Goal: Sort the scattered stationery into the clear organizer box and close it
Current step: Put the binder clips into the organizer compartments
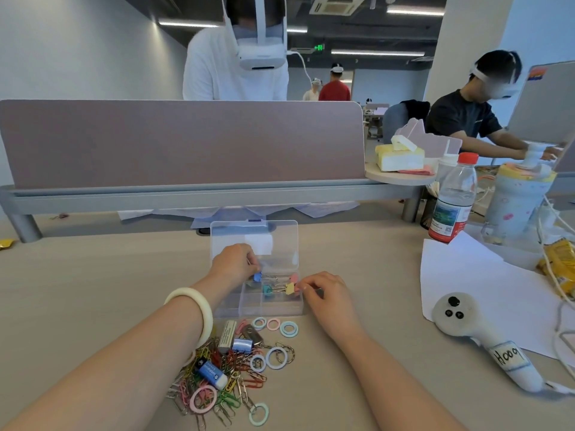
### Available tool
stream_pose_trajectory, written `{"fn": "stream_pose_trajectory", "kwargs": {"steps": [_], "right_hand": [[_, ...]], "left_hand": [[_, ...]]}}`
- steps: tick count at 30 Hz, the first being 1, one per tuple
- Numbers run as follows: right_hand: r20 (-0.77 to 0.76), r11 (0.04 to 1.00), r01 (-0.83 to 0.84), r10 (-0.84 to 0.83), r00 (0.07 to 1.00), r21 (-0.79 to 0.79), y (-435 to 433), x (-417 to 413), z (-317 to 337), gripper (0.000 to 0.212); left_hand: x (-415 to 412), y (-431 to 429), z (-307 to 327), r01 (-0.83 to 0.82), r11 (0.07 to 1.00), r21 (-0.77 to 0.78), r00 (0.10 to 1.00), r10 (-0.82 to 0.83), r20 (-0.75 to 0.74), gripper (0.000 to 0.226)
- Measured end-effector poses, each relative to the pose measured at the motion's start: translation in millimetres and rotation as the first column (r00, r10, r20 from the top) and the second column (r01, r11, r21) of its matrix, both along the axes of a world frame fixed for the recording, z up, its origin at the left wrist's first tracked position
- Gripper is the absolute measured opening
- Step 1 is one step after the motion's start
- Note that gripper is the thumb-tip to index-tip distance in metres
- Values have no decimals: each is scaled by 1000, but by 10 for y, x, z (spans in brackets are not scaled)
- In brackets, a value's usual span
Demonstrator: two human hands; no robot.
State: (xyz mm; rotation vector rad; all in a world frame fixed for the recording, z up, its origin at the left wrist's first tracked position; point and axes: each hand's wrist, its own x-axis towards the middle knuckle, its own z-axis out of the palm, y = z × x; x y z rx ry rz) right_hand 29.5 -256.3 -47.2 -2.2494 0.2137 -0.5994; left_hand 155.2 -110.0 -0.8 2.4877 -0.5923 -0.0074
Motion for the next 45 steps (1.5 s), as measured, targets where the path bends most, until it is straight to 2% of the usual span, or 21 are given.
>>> {"fn": "stream_pose_trajectory", "kwargs": {"steps": [5,9,14,17,19,21,23,26,29,33,34,37,40,45], "right_hand": [[-5,1000,2,-2,1000,-18,4,15,-23,15],[-17,999,-11,10,1000,-39,3,6,-32,12],[51,995,5,0,999,-97,52,-104,81,13],[-43,972,-220,217,975,-82,216,-195,214,16],[-160,907,-405,385,909,-117,374,-225,239,19],[-263,842,-505,452,852,-189,497,-246,240,24],[-304,825,-519,447,841,-223,545,-265,237,28],[-293,832,-492,418,860,-256,568,-276,233,31],[-271,840,-466,397,877,-277,621,-261,202,28],[-226,863,-442,393,892,-244,620,-237,183,20],[-204,881,-428,390,898,-200,609,-243,197,18],[-143,924,-375,381,913,71,602,-274,250,13],[-103,933,-328,345,933,151,578,-261,246,18],[-83,906,-369,392,916,206,451,-244,306,44]], "left_hand": [[-49,-36,-8,-25,996,81,999,22,39,27],[-108,-20,-45,-29,996,88,993,19,113,16],[-260,241,11,-9,991,-132,979,36,202,10],[-461,523,13,44,982,-182,977,-4,212,8],[-559,728,-48,53,980,-190,976,-10,216,6],[-590,903,-130,49,985,-168,971,-8,237,3],[-592,1018,-208,45,990,-133,971,-12,237,8],[-603,1114,-297,82,995,-57,968,-66,242,20],[-613,1159,-344,141,990,-22,960,-131,249,22],[-634,1188,-360,152,988,-37,956,-138,258,23],[-641,1191,-362,155,987,-38,955,-140,262,23],[-642,1204,-369,160,985,-60,959,-141,246,23],[-643,1210,-375,153,986,-66,965,-135,227,24],[-631,1209,-393,156,985,-79,966,-135,222,24]]}}
